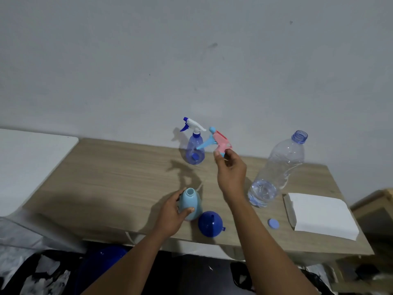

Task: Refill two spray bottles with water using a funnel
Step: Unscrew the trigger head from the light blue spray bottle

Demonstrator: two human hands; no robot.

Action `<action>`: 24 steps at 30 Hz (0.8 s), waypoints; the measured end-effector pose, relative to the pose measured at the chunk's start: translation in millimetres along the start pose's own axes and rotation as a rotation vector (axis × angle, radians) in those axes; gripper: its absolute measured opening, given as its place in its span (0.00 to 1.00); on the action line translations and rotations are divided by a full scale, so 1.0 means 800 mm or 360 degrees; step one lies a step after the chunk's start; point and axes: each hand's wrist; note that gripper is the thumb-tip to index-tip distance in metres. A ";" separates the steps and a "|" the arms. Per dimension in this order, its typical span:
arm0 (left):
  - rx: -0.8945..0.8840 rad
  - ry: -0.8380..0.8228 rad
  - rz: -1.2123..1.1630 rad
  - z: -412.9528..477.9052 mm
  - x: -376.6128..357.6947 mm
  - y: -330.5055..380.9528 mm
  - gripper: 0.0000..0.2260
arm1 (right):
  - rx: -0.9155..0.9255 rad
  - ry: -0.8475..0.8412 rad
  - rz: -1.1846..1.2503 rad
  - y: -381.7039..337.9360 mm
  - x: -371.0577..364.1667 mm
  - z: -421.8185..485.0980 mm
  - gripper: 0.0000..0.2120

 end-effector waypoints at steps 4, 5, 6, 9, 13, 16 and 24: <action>0.0008 0.0019 -0.0025 0.002 -0.001 -0.001 0.31 | -0.0032 0.0063 -0.0465 -0.013 0.042 0.054 0.12; 0.0012 0.0014 -0.0040 0.002 -0.002 0.000 0.30 | -0.0089 0.0055 -0.0607 -0.004 0.053 0.061 0.14; 0.0019 0.0003 -0.0048 0.003 -0.003 -0.001 0.29 | -0.0173 0.0025 -0.0729 0.011 0.062 0.066 0.15; 0.0007 0.0003 -0.0076 0.003 -0.003 -0.003 0.28 | -0.0501 -0.0106 -0.0974 0.074 0.084 0.066 0.10; 0.0006 0.0017 -0.0064 0.004 -0.003 -0.003 0.28 | -0.0773 -0.0209 -0.1189 0.131 0.094 0.055 0.09; 0.0029 0.0022 -0.0076 0.004 -0.004 -0.004 0.29 | -0.0792 -0.0163 -0.1194 0.150 0.090 0.052 0.12; -0.0008 0.0036 -0.0096 0.002 -0.005 -0.003 0.28 | -0.0803 -0.0050 -0.1158 0.168 0.088 0.037 0.08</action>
Point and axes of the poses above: each hand's wrist, its own z-axis towards the middle knuckle, its own x-axis out of the back of the hand, y = z × x, and after that the axes turned 13 degrees about -x, right-handed
